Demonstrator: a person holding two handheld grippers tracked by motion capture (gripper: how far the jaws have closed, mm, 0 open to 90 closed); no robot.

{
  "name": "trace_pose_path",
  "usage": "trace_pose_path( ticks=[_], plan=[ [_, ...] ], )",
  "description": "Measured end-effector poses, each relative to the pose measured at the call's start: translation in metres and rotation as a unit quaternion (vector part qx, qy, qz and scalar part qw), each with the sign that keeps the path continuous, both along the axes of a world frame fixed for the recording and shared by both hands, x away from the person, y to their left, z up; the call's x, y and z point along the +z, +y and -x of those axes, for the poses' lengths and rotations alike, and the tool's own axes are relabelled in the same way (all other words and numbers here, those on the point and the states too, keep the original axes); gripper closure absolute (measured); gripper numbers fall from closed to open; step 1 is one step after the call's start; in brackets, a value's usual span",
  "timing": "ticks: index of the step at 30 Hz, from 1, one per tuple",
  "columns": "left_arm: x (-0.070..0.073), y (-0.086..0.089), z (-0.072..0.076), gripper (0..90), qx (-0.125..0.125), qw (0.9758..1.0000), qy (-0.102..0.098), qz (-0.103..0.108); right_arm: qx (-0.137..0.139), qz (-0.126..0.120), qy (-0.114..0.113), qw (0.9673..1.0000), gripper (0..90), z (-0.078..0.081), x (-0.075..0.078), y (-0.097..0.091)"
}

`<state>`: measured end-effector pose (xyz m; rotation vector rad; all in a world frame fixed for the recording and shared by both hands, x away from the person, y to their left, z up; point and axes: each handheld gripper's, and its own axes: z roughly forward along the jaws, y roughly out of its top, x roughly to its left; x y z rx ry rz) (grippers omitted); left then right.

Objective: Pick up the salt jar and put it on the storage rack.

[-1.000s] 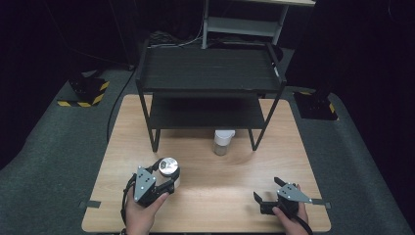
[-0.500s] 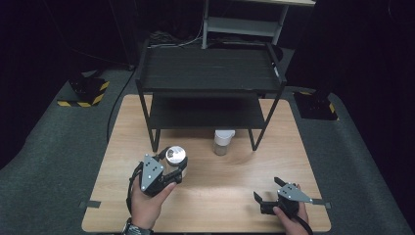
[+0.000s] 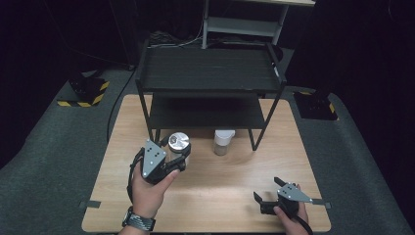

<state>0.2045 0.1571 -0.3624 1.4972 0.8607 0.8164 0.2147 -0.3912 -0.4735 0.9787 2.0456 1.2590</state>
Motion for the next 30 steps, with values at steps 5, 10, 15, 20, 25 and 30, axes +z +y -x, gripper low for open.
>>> trace_pose_path(
  ticks=[5, 10, 15, 20, 25, 30],
  plan=[
    [0.014, -0.006, -0.005, 34.7, 0.003, 1.0, -0.006, 0.005, 0.001, -0.002, 0.001, 1.0, 0.3, 0.0, 0.0, -0.001],
    [0.027, -0.013, -0.012, 34.7, 0.007, 0.9999, -0.008, 0.006, 0.0, -0.003, 0.002, 1.0, 0.2, -0.001, 0.0, -0.001],
    [0.036, -0.014, -0.015, 34.8, 0.011, 0.9997, -0.015, 0.013, 0.0, -0.003, 0.001, 1.0, 0.3, -0.001, 0.0, -0.001],
    [0.045, -0.015, -0.015, 34.7, 0.015, 0.9994, -0.025, 0.015, 0.0, -0.004, 0.001, 1.0, 0.3, 0.0, 0.0, -0.002],
    [0.058, -0.016, -0.015, 34.7, 0.017, 0.9993, -0.032, 0.012, 0.0, -0.005, 0.002, 1.0, 0.3, -0.001, 0.0, -0.002],
    [0.07, -0.017, -0.015, 34.7, 0.02, 0.9988, -0.042, 0.013, 0.001, -0.005, 0.001, 1.0, 0.3, -0.001, 0.0, -0.002]
  ],
)
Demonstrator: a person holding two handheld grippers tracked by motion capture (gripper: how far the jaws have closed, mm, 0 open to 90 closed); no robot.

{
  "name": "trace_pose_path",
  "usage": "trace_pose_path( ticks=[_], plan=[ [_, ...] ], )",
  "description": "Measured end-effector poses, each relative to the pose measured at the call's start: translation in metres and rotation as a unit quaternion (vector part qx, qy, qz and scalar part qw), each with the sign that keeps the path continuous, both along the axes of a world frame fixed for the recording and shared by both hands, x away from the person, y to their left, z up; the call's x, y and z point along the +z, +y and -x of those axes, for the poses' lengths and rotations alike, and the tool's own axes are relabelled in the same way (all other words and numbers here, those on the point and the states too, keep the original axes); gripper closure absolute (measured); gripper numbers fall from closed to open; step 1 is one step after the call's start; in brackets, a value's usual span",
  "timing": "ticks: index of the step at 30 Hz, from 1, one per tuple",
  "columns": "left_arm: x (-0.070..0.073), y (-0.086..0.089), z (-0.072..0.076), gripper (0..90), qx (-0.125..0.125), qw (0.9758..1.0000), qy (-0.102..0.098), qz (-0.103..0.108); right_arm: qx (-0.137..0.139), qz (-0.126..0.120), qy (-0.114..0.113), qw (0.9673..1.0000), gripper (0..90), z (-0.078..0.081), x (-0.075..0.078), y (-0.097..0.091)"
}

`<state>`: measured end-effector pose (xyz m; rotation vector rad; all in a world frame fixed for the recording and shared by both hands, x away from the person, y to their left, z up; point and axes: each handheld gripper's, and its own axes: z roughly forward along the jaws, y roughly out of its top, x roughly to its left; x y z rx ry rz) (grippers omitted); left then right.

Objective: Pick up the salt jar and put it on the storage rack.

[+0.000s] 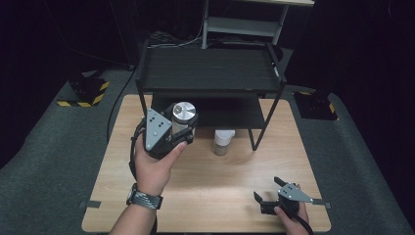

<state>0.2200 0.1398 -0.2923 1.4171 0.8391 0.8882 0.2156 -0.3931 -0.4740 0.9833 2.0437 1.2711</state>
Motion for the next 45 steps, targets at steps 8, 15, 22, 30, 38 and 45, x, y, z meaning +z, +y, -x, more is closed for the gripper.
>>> trace_pose_path(
  ticks=[8, 15, 22, 30, 38, 45],
  plan=[
    [0.014, -0.005, -0.004, 34.7, 0.004, 1.0, -0.004, 0.007, 0.001, -0.001, -0.001, 1.0, 0.3, 0.0, 0.0, 0.0],
    [0.025, -0.007, -0.009, 34.7, 0.007, 0.9999, -0.011, 0.01, 0.003, -0.001, 0.001, 1.0, 0.2, -0.001, 0.0, -0.001],
    [0.036, -0.006, -0.014, 34.8, 0.011, 0.9996, -0.013, 0.022, 0.001, -0.002, 0.0, 1.0, 0.2, 0.0, 0.0, -0.001],
    [0.048, -0.005, -0.022, 34.7, 0.02, 0.9992, -0.017, 0.03, 0.002, -0.001, -0.001, 1.0, 0.3, 0.0, 0.0, -0.001],
    [0.059, -0.006, -0.033, 34.7, 0.029, 0.9985, -0.037, 0.027, 0.003, -0.006, 0.003, 1.0, 0.2, -0.002, 0.0, -0.003],
    [0.068, -0.011, -0.042, 34.7, 0.04, 0.998, -0.04, 0.028, 0.002, -0.006, 0.001, 1.0, 0.2, -0.001, -0.001, -0.002]
  ],
)
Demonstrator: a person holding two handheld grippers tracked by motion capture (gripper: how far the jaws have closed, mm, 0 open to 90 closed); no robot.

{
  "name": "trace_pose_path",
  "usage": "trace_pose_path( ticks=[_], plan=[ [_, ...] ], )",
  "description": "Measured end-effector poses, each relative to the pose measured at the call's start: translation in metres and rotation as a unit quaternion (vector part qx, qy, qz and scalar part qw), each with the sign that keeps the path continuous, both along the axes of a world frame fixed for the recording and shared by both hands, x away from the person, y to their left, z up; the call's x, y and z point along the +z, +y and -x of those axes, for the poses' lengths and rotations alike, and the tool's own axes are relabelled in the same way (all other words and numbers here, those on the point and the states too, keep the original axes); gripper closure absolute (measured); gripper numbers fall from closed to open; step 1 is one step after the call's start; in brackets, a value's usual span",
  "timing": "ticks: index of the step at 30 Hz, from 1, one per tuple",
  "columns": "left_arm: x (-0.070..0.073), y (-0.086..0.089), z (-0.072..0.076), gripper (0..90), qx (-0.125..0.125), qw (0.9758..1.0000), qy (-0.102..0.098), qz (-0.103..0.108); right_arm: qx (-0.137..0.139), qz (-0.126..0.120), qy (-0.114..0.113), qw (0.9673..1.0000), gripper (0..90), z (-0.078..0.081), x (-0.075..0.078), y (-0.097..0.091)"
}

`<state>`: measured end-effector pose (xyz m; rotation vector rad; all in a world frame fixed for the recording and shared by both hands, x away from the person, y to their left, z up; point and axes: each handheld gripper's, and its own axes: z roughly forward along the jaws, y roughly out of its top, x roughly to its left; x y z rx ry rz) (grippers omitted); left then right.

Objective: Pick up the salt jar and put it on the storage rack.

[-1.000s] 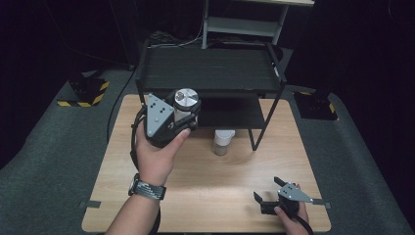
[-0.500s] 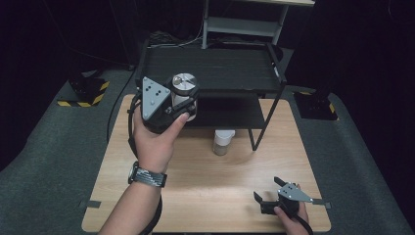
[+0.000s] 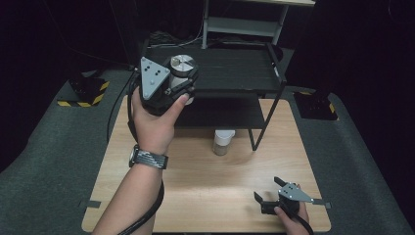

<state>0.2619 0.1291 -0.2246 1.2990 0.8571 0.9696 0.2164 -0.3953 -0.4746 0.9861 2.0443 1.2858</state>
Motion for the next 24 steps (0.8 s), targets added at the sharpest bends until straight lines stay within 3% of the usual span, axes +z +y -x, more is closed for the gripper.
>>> trace_pose_path(
  ticks=[13, 24],
  plan=[
    [0.0, -0.011, -0.032, 34.7, 0.017, 0.9997, 0.014, 0.012, 0.001, -0.004, 0.0, 1.0, 0.2, -0.001, 0.0, -0.002],
    [-0.002, -0.028, -0.062, 34.7, 0.026, 0.9996, 0.014, 0.004, 0.003, -0.008, -0.001, 1.0, 0.2, -0.001, -0.001, -0.004]
  ],
)
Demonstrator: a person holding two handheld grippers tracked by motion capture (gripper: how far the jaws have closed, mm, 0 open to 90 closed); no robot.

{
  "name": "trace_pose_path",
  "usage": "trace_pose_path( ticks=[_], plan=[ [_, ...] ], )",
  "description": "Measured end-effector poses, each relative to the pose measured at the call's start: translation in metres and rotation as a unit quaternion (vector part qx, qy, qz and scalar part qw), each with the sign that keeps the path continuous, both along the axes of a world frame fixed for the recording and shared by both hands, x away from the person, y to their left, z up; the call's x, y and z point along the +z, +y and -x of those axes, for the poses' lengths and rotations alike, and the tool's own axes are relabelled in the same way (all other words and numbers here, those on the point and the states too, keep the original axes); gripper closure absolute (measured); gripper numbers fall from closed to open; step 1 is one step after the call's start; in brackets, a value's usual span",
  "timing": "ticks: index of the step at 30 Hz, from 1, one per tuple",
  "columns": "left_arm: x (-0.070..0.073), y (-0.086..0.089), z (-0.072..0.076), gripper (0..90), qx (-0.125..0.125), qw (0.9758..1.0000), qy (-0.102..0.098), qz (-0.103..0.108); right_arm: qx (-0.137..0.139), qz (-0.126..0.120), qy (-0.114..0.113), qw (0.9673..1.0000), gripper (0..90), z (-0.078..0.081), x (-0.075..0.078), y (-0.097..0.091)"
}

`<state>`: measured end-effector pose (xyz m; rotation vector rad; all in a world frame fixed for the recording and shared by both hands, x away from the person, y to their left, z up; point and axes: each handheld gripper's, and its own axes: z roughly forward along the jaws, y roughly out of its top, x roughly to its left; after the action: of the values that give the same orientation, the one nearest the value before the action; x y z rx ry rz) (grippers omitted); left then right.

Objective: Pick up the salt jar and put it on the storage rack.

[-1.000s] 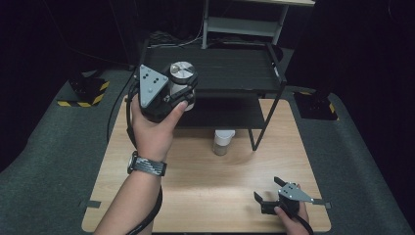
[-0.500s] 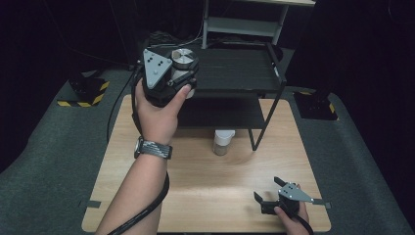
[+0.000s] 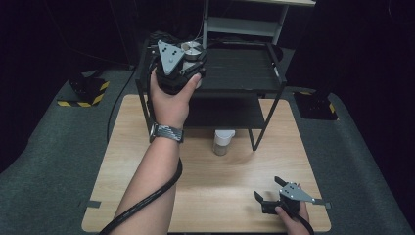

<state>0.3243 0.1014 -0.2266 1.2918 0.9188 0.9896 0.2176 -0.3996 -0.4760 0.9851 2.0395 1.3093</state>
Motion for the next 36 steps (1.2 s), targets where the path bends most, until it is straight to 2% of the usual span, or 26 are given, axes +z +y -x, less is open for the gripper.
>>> trace_pose_path(
  ticks=[5, 8, 11, 21, 31, 36],
  plan=[
    [-0.005, -0.001, -0.011, 34.7, 0.001, 0.9999, 0.003, 0.013, 0.0, -0.005, 0.0, 1.0, 0.2, 0.0, -0.001, -0.002],
    [-0.007, -0.003, -0.016, 34.7, 0.004, 0.9999, 0.007, 0.007, 0.0, -0.005, 0.0, 1.0, 0.2, -0.001, -0.001, -0.002],
    [-0.01, -0.002, -0.018, 34.7, 0.001, 0.9999, 0.004, 0.016, 0.0, -0.004, 0.0, 1.0, 0.2, -0.001, -0.001, -0.002],
    [-0.011, 0.001, -0.018, 34.6, -0.005, 0.9999, 0.003, 0.011, 0.0, -0.002, -0.001, 1.0, 0.2, 0.0, -0.001, -0.001],
    [-0.001, 0.002, -0.017, 34.5, -0.006, 0.9998, 0.02, 0.0, -0.001, 0.001, -0.004, 1.0, 0.2, 0.001, -0.001, 0.0],
    [0.0, 0.003, -0.018, 34.3, -0.007, 0.9998, 0.021, -0.001, 0.0, 0.0, -0.003, 1.0, 0.2, 0.001, -0.001, 0.0]
  ],
)
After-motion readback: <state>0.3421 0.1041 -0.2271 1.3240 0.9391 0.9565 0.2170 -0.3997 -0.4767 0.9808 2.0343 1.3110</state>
